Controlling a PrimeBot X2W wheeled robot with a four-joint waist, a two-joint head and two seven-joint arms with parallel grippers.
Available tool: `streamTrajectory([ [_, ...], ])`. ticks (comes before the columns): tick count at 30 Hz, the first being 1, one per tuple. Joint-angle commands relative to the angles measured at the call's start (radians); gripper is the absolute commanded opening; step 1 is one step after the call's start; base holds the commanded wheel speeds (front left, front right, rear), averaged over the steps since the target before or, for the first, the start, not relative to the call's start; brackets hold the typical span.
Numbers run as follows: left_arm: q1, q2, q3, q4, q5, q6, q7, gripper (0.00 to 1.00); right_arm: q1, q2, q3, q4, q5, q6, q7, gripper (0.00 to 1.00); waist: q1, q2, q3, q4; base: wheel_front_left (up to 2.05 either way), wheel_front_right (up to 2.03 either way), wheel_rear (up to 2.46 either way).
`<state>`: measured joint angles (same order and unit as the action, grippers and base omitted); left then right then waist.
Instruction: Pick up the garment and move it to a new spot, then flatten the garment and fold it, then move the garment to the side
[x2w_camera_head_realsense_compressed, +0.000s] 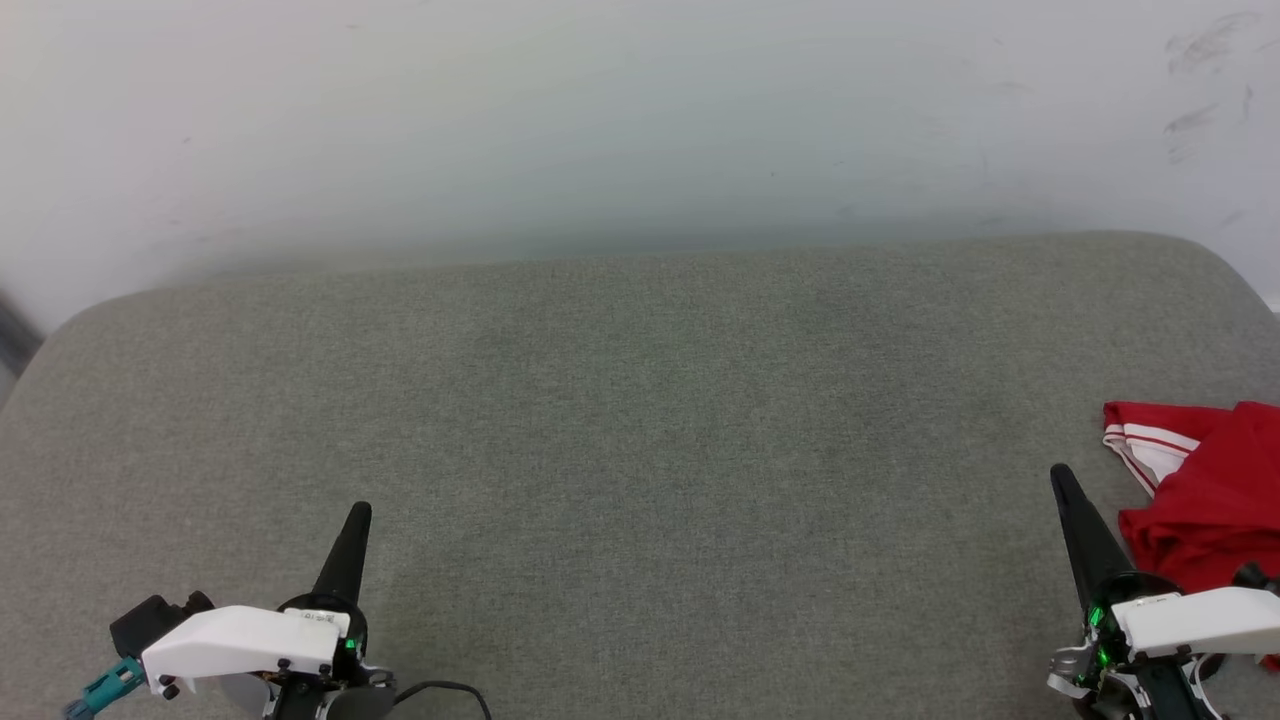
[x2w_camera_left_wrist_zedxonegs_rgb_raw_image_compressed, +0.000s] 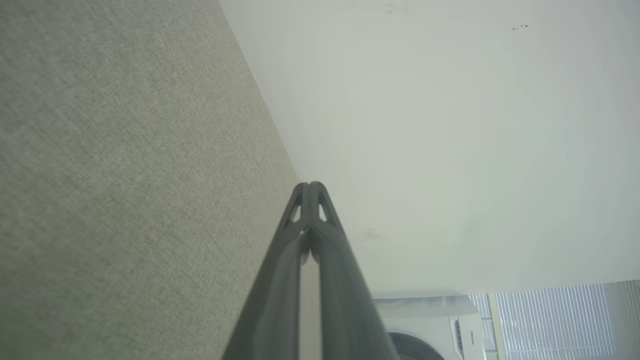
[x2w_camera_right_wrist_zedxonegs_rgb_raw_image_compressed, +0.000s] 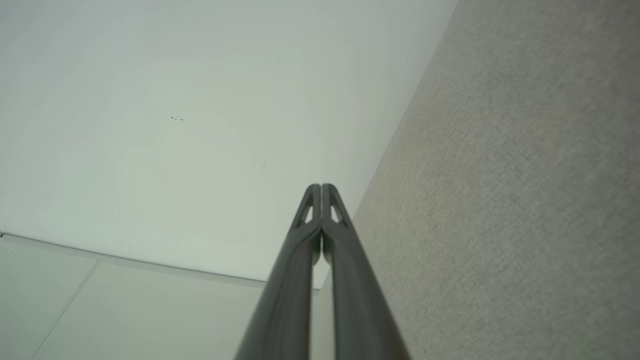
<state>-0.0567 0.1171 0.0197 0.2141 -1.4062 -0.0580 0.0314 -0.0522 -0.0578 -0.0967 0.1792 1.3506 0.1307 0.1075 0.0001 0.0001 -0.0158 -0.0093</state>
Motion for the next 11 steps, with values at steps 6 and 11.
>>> streamTrajectory([
  [6, -0.028, -0.014, 0.023, 0.005, -0.057, -0.023, 0.019, 0.0, -0.031, 0.004, -0.006, 0.014, 0.068, 0.0, 0.003, 0.0, -0.0001, -0.0001, 0.004, 0.002, 0.0, 0.0, 0.0],
  [11, -0.035, -0.021, 0.035, 0.01, -0.089, -0.035, 0.028, 0.0, -0.037, 0.005, -0.008, 0.025, 0.106, 0.0, 0.004, 0.0, -0.0001, -0.0001, 0.006, 0.003, 0.0, 0.0, 0.0],
])
